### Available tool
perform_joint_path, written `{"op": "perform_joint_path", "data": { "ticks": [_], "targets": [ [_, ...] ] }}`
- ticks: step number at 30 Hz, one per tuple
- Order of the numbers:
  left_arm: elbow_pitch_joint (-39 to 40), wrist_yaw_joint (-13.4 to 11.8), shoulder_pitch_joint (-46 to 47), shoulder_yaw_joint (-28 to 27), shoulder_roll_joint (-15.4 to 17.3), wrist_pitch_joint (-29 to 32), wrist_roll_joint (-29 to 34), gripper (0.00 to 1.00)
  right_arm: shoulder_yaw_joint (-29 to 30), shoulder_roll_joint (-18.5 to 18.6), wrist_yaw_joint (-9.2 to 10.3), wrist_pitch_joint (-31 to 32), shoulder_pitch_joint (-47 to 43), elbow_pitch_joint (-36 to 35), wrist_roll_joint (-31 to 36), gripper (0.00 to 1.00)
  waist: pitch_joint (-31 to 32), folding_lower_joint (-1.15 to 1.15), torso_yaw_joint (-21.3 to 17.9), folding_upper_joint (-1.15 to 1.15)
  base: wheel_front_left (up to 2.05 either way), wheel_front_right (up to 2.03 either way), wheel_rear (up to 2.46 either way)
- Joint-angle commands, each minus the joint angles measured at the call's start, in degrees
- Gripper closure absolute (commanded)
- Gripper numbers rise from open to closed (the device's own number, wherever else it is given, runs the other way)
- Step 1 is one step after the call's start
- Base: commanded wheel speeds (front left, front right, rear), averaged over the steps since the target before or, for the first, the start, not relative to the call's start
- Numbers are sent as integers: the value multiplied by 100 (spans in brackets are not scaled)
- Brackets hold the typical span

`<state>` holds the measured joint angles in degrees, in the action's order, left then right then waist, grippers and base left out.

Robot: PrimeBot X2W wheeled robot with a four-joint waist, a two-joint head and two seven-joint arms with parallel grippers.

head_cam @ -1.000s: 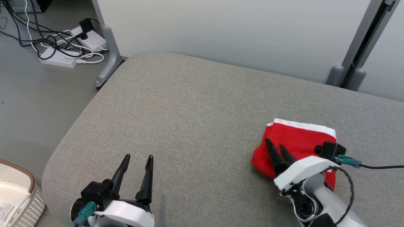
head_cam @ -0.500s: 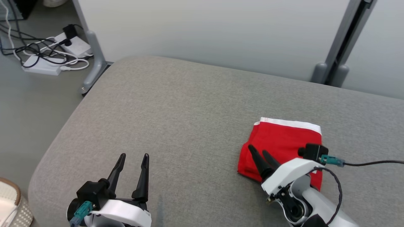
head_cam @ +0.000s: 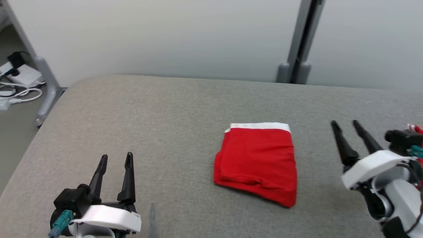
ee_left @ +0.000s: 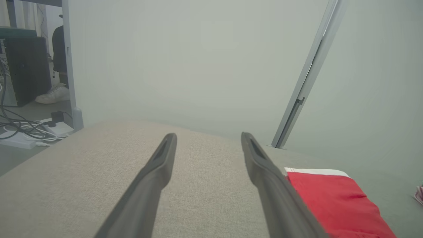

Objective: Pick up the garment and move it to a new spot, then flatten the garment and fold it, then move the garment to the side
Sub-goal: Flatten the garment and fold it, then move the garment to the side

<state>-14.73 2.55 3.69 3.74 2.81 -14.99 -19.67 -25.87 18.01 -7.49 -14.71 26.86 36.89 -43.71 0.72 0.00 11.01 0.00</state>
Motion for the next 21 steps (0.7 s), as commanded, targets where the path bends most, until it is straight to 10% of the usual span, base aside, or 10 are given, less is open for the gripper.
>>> {"op": "perform_joint_path", "data": {
  "ticks": [1, 10, 21],
  "targets": [
    [28, 31, -61, -71, 24, -22, 39, 0, 240, 18, 1, -49, -223, -104, 316, 0, 25, 0, -194, 0, 0, 0, 0],
    [2, 95, -226, -133, 24, -23, 145, 0, 2092, -567, 2, -50, -1587, -1382, 2224, 0, 26, 0, -533, 0, 0, 0, 0],
    [-127, 102, -316, 24, 24, -23, 9, 0, 2741, -1154, 2, -52, -2250, -2001, 2933, 0, 22, 0, -518, 0, 0, 0, 0]
  ]
}}
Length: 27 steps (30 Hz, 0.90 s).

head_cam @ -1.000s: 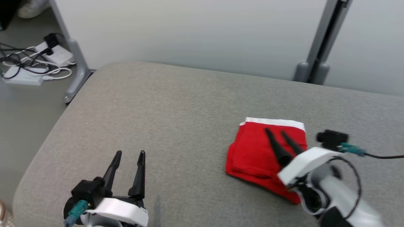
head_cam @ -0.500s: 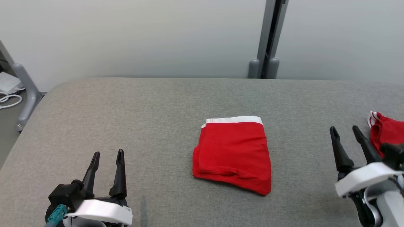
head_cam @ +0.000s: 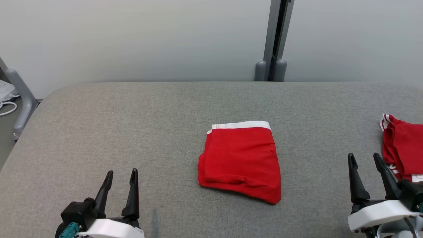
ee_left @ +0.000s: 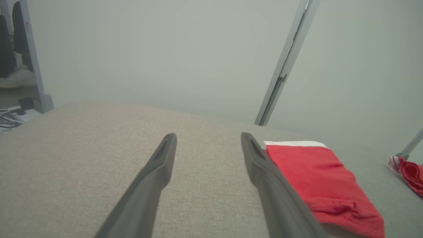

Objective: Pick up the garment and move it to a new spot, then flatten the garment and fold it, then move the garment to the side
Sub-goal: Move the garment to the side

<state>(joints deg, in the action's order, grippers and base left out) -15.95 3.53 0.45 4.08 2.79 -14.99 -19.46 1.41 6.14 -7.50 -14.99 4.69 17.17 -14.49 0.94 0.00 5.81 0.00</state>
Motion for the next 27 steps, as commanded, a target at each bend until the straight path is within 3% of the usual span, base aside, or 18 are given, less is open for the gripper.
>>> {"op": "perform_joint_path", "data": {
  "ticks": [1, 27],
  "targets": [
    [-16, -11, 9, 17, 27, -23, -32, 0, 48, 21, 3, -23, -65, -35, 126, 0, 7, 0, 20, 0, 0, 0, 0],
    [-34, -51, -15, 122, 27, -23, 26, 0, 117, -137, 3, 27, -82, 142, 244, 0, 53, 0, 146, 0, 0, 0, 0]
  ]
}}
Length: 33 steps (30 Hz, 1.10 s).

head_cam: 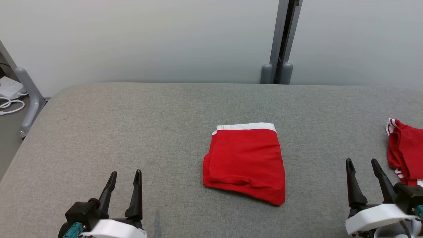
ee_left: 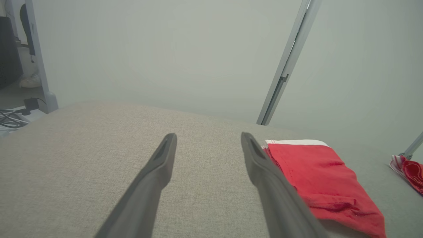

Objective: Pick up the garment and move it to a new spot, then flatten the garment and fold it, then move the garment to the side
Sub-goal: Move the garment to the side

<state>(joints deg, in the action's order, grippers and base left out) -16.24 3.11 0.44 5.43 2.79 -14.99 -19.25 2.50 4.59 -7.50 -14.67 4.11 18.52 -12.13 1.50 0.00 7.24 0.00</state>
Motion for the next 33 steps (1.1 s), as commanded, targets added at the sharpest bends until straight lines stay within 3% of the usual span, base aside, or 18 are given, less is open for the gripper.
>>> {"op": "perform_joint_path", "data": {
  "ticks": [1, 8, 16, 25, 33],
  "targets": [
    [-6, -10, -5, -19, 26, -23, 1, 0, 10, 18, 3, -1, -21, 8, 6, 0, -6, 0, 6, 0, 0, 0, 0],
    [-41, 33, 81, 59, 26, -23, 47, 0, -302, -6, 3, 289, 114, 163, -112, 0, -110, 0, 62, 0, 0, 0, 0],
    [-96, 94, 331, 308, 24, -23, 120, 0, -625, -46, 3, 684, 595, 609, -795, 0, -548, 0, 323, 0, 0, 0, 0],
    [-166, 83, 524, 495, 23, -23, 3, 0, -921, 58, 3, 1917, 1277, 1007, -3100, 0, -886, 0, 722, 0, 0, 0, 0],
    [-190, 91, 592, 546, 22, -23, -17, 0, -881, 367, 3, 2787, 1760, 1629, -3975, 0, -1014, 0, 1079, 0, 0, 0, 0]
  ]
}}
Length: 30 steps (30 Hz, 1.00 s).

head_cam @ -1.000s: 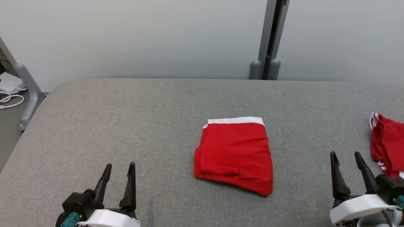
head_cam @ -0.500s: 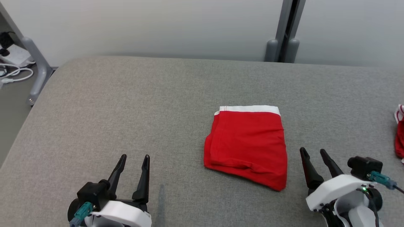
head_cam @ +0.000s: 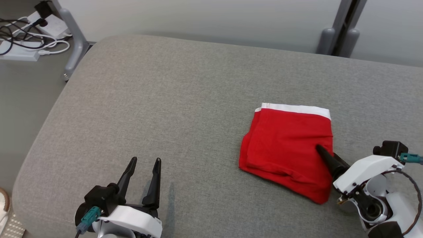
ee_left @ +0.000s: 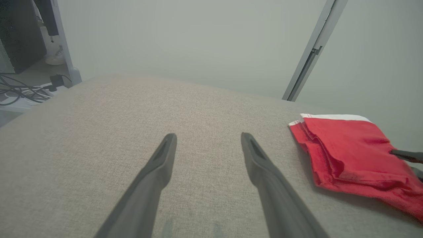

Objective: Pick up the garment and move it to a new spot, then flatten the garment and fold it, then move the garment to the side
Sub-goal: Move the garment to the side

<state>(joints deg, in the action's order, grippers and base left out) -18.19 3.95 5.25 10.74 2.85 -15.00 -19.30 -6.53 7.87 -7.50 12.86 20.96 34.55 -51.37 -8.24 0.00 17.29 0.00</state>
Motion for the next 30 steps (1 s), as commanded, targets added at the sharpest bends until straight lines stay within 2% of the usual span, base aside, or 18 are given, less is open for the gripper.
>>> {"op": "perform_joint_path", "data": {
  "ticks": [1, 6, 12, 13, 14, 22, 26, 30],
  "targets": [
    [4, 5, 122, 27, 18, -22, -27, 0, 65, 13, 3, 120, 133, 114, -171, 0, -56, 0, 114, 0, 0, 0, 0],
    [10, -34, 147, 121, 18, -22, -75, 0, 71, 15, 3, 574, 443, 498, -473, 0, -143, 0, 300, 0, 0, 0, 0],
    [1, -77, 166, 142, 19, -22, -82, 0, 91, -63, 3, 624, 688, 925, -600, 0, -148, 0, 380, 0, 0, 0, 0],
    [4, -89, 167, 136, 19, -22, -85, 0, 51, -52, 3, 622, 711, 973, -563, 48, -132, 0, 388, 0, 0, 0, 0],
    [3, -91, 167, 126, 19, -22, -92, 0, 0, -49, 3, 596, 732, 999, -536, 100, -117, 0, 391, 0, 0, 0, 0],
    [20, -113, 97, 134, 18, -22, -49, 0, -389, 183, 3, 384, 677, 865, -487, 100, 76, 0, 198, 0, 0, 0, 0],
    [14, -92, 53, 144, 19, -22, -4, 0, -574, 291, 3, 338, 700, 755, -459, 100, 126, 0, -69, 0, 0, 0, 0],
    [52, -64, 91, 198, 18, -21, 20, 0, -1004, 659, 3, 349, 742, 521, -131, 100, 86, 0, -426, 0, 0, 0, 0]
  ]
}}
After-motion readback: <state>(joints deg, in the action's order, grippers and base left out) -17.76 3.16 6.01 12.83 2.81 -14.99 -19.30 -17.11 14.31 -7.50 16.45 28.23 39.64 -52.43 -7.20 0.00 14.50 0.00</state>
